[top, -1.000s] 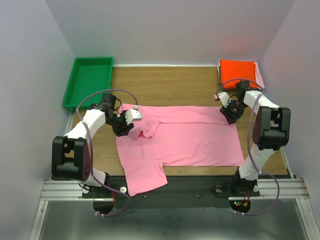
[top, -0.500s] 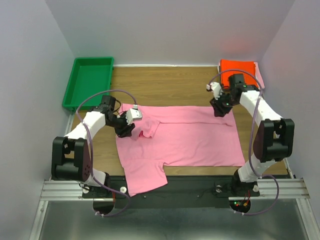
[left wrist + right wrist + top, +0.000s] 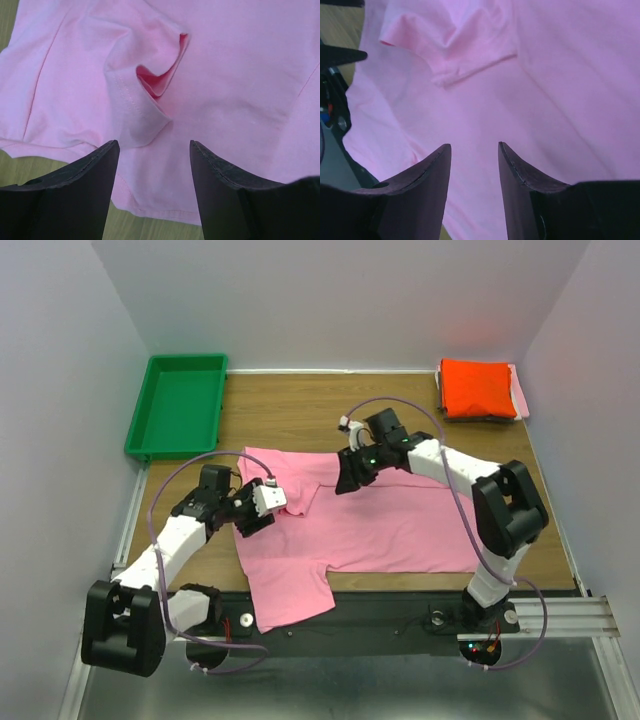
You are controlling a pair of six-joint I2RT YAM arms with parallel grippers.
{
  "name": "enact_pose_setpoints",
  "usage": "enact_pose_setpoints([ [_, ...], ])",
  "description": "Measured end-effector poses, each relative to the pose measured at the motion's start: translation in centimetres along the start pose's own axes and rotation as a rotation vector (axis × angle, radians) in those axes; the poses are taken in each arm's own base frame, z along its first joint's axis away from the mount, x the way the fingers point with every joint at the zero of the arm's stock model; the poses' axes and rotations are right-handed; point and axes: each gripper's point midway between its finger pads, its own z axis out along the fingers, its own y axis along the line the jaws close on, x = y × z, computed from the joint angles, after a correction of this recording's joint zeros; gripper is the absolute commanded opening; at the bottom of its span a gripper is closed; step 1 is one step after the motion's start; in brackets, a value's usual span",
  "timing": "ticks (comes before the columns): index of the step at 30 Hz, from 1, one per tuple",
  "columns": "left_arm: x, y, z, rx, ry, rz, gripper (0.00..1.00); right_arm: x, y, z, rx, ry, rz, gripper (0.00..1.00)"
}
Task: Fold and stack the t-shirts
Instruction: Fold the tshirt
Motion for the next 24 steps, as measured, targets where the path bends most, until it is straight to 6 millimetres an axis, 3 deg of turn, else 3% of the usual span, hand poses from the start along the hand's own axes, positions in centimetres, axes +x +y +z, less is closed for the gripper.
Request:
enact_pose_setpoints([
  [4,0.2,-0.4,0.6,-0.002,0.03,0.038,0.7,0.3,2.3,4.2,-0.049,0.036,0.1,0.57],
  [8,0.0,-0.7,1.4,-0.013,0.046,0.075,0.73,1.4,3.7,7.4,-0.074,0.085,0.198,0.56],
  [13,0.1,-0.3,1.8,-0.055,0.063,0.082,0.72,1.9,4.1,9.2,-0.074,0.104,0.306,0.54],
  [24,-0.3,-0.6,3.1,-0.065,0.087,0.09,0.72,0.8,4.1,11.7,-0.086,0.096,0.426,0.52],
])
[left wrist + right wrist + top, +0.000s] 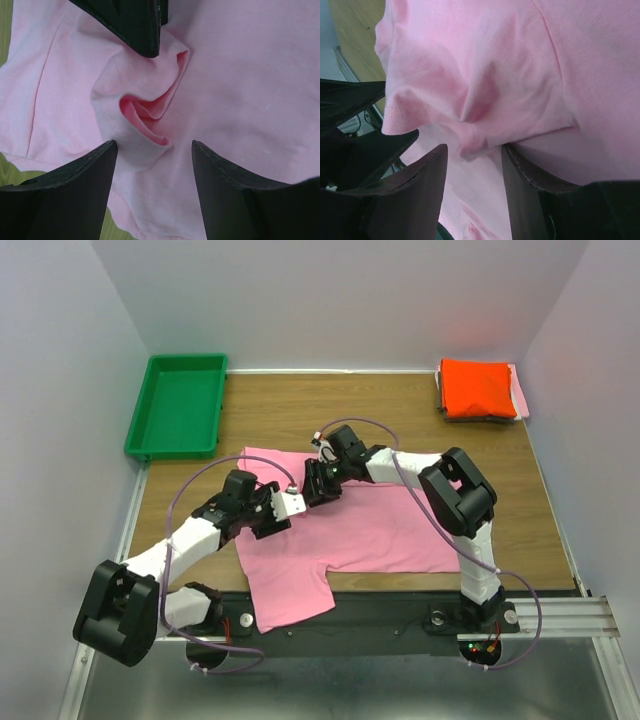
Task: Fold and stack the t-shirts
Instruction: Fold the tshirt
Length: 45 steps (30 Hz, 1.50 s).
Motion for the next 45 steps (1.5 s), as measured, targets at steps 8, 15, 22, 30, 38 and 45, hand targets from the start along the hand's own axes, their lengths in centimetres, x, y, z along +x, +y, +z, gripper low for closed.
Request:
enact_pose_setpoints([
  [8,1.4,0.0,1.3,-0.021,0.064,-0.047,0.44,0.0,-0.1,0.6,-0.002,0.002,0.031,0.23],
  [15,2.2,0.9,0.9,-0.078,0.111,-0.073,0.08,0.0,0.0,0.5,-0.003,0.001,0.038,0.01],
  [22,0.5,1.6,-1.2,-0.11,0.073,-0.047,0.0,-0.3,1.4,-0.6,-0.031,-0.01,0.02,0.01],
  [30,0.9,1.1,-2.1,-0.06,0.116,-0.006,0.0,-0.1,3.3,-2.2,-0.078,-0.014,-0.001,0.0],
  [38,1.7,-0.3,-2.6,0.019,0.162,0.03,0.0,1.2,2.9,-2.2,-0.084,0.027,0.021,0.01],
  [45,1.1,-0.6,-3.2,0.063,0.156,0.045,0.0,1.4,3.1,-2.3,-0.094,0.037,0.021,0.01],
])
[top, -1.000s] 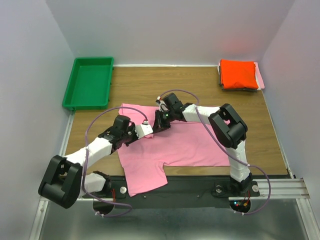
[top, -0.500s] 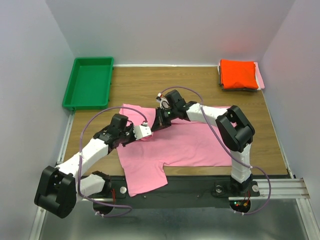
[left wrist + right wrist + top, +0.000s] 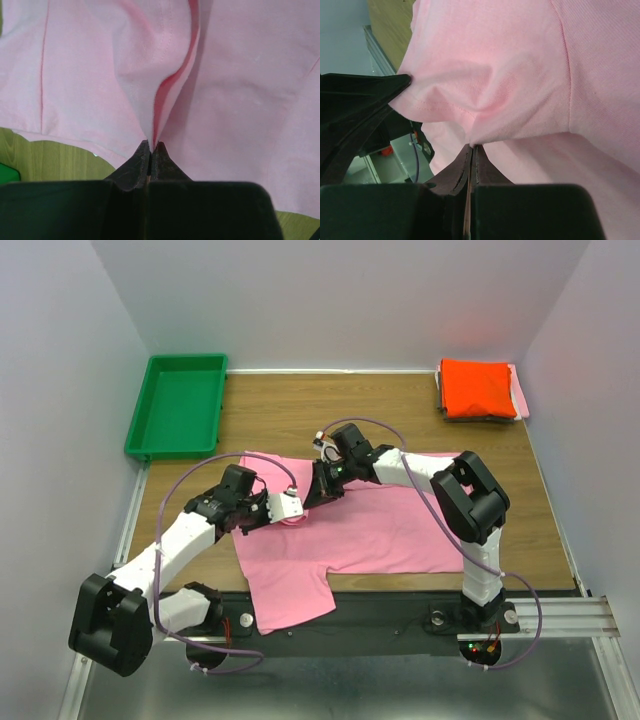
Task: Fold and stack the t-shirts
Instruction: Fold the tshirt
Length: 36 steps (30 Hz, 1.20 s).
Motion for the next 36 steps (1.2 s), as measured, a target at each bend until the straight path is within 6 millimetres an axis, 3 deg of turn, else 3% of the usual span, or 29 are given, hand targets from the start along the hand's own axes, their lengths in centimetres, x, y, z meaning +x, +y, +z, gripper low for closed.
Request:
enact_pose_setpoints([
  [7,-1.9,1.0,-1.4,-0.002,-0.039,0.006,0.0,0.1,-0.2,-0.1,0.004,0.004,-0.006,0.01],
  [16,-1.3,-1.0,-1.8,0.084,-0.02,-0.016,0.0,0.4,-0.1,-0.5,-0.004,0.019,-0.015,0.01],
  [26,-1.6,-1.0,-2.4,0.105,-0.015,-0.013,0.0,0.5,0.6,-1.0,-0.02,0.021,-0.054,0.01],
  [28,-1.3,-1.3,-2.0,0.12,-0.003,-0.018,0.02,0.6,0.5,-1.0,-0.022,0.027,-0.056,0.07],
  [29,-1.1,-1.5,-1.7,0.133,0.007,-0.022,0.14,0.7,0.3,-0.9,-0.021,0.029,-0.06,0.15],
  [30,-0.8,-1.7,-1.4,0.149,0.019,-0.026,0.2,0.8,0.1,-0.8,-0.019,0.034,-0.058,0.32],
  [32,-0.2,-2.2,-0.9,0.176,0.041,-0.036,0.3,1.1,-0.3,-0.7,-0.011,0.048,-0.073,0.4],
  [33,0.0,-2.4,-0.7,0.185,0.048,-0.031,0.41,1.3,-0.6,-0.8,-0.002,0.057,-0.068,0.47],
  [36,0.1,-2.4,-0.9,0.193,0.043,-0.047,0.48,1.7,-1.5,-1.6,0.011,0.088,-0.087,0.56],
])
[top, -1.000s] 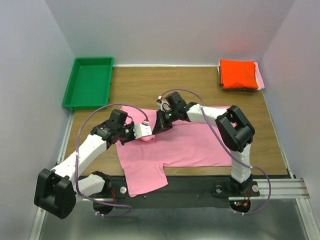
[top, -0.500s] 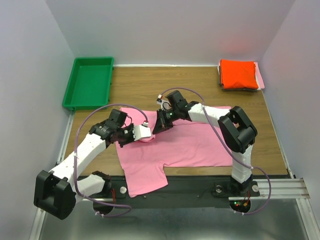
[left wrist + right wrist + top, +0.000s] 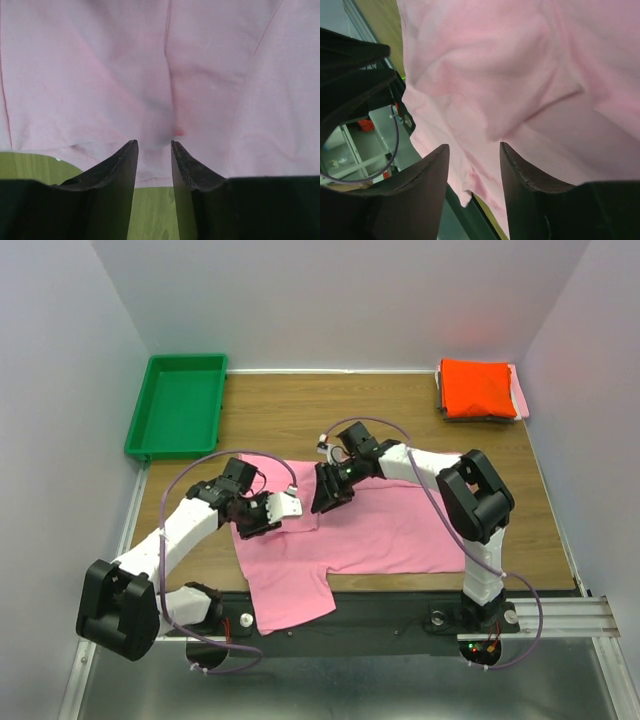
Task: Fold and stack the t-shirts
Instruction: Fold the tshirt
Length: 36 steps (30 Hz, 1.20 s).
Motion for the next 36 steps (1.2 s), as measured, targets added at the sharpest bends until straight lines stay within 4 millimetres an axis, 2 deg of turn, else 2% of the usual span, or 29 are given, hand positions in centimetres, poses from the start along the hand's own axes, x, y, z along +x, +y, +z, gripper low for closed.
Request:
enact_pose_setpoints([
  [3,-0.5,1.0,-0.9,-0.016,-0.031,-0.035,0.51,-0.7,-1.2,-2.3,0.012,-0.014,-0.005,0.57],
  [5,-1.0,3.5,-2.2,-0.061,-0.063,-0.086,0.51,-1.8,-2.3,-5.1,0.031,-0.057,-0.023,0.53],
  [8,-2.1,7.4,-3.1,-0.124,-0.115,-0.139,0.51,-4.2,-4.4,-10.8,0.097,-0.169,-0.053,0.47],
  [9,-2.2,8.7,-3.1,-0.14,-0.127,-0.164,0.51,-4.6,-5.0,-12.1,0.125,-0.194,-0.058,0.46],
  [11,-2.5,11.7,-2.7,-0.166,-0.152,-0.244,0.51,-5.6,-7.6,-16.5,0.23,-0.28,-0.076,0.43],
  [13,-2.1,14.3,-1.3,-0.185,-0.162,-0.317,0.51,-5.7,-10.1,-19.9,0.336,-0.325,-0.07,0.42],
  [16,-1.3,16.6,0.9,-0.193,-0.161,-0.407,0.51,-4.9,-13.6,-23.3,0.482,-0.34,-0.069,0.42],
  [17,-1.1,16.9,1.5,-0.191,-0.157,-0.427,0.5,-4.1,-15.4,-24.6,0.547,-0.327,-0.069,0.41],
  [19,-0.9,17.5,2.4,-0.192,-0.153,-0.469,0.5,-2.8,-17.2,-25.5,0.619,-0.294,-0.078,0.4],
  [22,-0.5,18.4,3.6,-0.198,-0.145,-0.509,0.5,0.0,-19.9,-26.5,0.722,-0.196,-0.091,0.4],
  [28,0.1,18.9,4.5,-0.213,-0.129,-0.546,0.5,2.1,-22.2,-27.9,0.824,-0.098,-0.147,0.47],
  [36,1.1,19.0,5.3,-0.218,-0.097,-0.559,0.5,5.6,-25.0,-28.6,0.907,0.036,-0.19,0.46],
])
